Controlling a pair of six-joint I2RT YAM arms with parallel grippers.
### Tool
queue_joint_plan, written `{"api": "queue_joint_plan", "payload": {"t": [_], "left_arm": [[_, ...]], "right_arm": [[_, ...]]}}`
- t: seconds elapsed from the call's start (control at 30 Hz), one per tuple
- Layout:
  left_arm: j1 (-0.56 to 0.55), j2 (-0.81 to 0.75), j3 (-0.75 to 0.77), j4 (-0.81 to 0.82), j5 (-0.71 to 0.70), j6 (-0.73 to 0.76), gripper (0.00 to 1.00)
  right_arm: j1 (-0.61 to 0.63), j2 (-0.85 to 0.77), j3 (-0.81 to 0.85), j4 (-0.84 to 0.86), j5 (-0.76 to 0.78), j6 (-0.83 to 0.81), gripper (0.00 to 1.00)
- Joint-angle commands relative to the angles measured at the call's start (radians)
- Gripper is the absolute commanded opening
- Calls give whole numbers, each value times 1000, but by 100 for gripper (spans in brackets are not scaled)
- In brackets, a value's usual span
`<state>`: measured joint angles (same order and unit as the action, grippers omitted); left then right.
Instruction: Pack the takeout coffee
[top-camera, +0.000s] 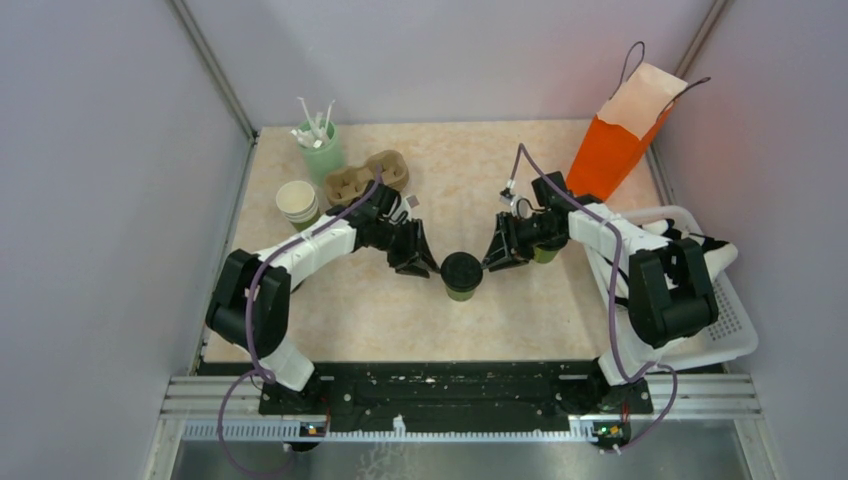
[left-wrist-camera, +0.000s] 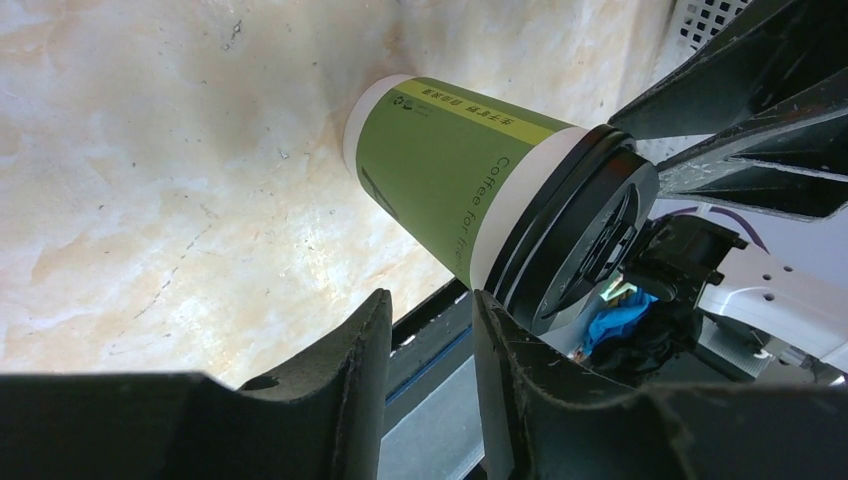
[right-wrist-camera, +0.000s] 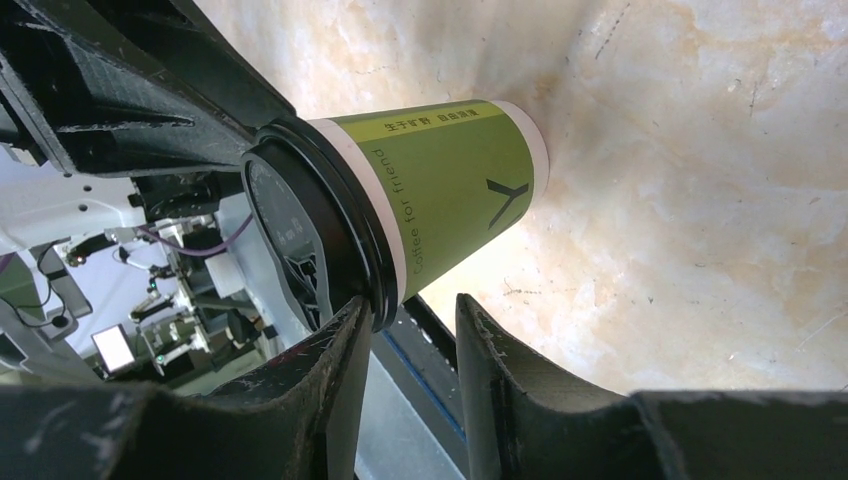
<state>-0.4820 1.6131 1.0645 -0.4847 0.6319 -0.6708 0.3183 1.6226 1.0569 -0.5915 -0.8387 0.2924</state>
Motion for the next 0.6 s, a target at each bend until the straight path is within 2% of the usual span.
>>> {"api": "queue_joint_plan", "payload": {"t": [0.0,0.4,0.57], "left_arm": [[-11,-22,56,-32,-24,31,43],[-23,-35,76,-20,-14,24,47],[-23,-61,71,-72,-73,30,50]], "right_arm": [[8,4,47,18,-4,1,36],[0,-6,32,25,0,10,36],[1,-1,31,27,-3,10,36]]}}
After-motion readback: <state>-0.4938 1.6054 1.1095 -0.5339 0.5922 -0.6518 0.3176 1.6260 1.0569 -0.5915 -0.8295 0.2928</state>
